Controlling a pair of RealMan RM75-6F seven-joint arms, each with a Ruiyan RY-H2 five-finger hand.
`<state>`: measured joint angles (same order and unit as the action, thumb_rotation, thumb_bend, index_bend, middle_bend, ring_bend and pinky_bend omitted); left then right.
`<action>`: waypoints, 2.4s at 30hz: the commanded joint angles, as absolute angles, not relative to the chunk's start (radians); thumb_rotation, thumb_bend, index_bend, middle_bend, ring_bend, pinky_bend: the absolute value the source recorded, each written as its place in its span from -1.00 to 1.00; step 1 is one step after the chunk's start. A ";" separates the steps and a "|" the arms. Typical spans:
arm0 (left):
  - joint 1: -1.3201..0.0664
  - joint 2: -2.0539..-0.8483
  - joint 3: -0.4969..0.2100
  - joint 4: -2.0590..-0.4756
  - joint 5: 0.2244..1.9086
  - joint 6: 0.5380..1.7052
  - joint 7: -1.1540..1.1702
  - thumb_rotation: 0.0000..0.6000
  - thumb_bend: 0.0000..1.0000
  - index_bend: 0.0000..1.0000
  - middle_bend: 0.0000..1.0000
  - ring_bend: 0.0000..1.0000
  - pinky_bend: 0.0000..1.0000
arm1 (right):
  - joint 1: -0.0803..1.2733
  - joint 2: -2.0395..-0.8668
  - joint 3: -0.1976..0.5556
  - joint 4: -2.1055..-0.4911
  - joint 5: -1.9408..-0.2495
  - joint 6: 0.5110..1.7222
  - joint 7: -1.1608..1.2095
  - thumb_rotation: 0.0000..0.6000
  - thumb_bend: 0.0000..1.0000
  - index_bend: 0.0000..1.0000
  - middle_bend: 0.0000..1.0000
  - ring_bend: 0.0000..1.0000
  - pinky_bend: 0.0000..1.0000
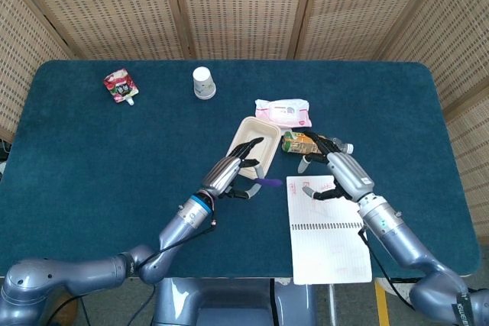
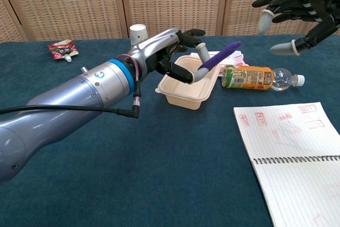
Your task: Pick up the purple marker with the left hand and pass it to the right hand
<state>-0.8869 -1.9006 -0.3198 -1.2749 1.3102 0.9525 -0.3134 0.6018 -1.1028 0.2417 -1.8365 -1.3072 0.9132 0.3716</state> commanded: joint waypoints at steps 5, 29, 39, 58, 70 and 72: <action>-0.893 -1.922 -0.319 -1.265 1.310 0.962 -0.323 1.00 0.28 0.37 -1.00 -1.00 -1.00 | 0.611 -1.144 0.235 -1.836 -1.304 0.927 0.353 1.00 -0.15 0.00 -0.89 -1.00 -1.00; -0.897 -1.926 -0.328 -1.272 1.280 0.955 -0.310 1.00 0.28 0.37 -1.00 -1.00 -1.00 | 0.645 -1.198 0.246 -1.857 -1.249 0.936 0.259 1.00 -0.05 0.07 -0.83 -1.00 -1.00; -0.897 -1.927 -0.327 -1.275 1.275 0.952 -0.311 1.00 0.28 0.37 -1.00 -1.00 -1.00 | 0.660 -1.218 0.251 -1.857 -1.201 0.938 0.203 1.00 -0.01 0.08 -0.83 -1.00 -1.00; -0.900 -1.930 -0.334 -1.276 1.254 0.942 -0.296 1.00 0.28 0.37 -1.00 -1.00 -1.00 | 0.670 -1.215 0.254 -1.876 -1.177 0.926 0.193 1.00 0.01 0.08 -0.83 -1.00 -1.00; -0.900 -1.931 -0.334 -1.276 1.245 0.936 -0.287 1.00 0.28 0.37 -1.00 -1.00 -1.00 | 0.676 -1.219 0.262 -1.879 -1.159 0.919 0.203 1.00 0.04 0.08 -0.83 -1.00 -1.00; -0.900 -1.930 -0.333 -1.277 1.244 0.936 -0.286 1.00 0.28 0.37 -1.00 -1.00 -1.00 | 0.677 -1.221 0.263 -1.880 -1.155 0.919 0.202 1.00 0.09 0.09 -0.82 -1.00 -1.00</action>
<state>-0.9000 -1.9300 -0.3334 -1.2771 1.2442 0.9360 -0.2858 0.6763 -1.2201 0.2628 -1.8798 -1.1556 0.9191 0.2024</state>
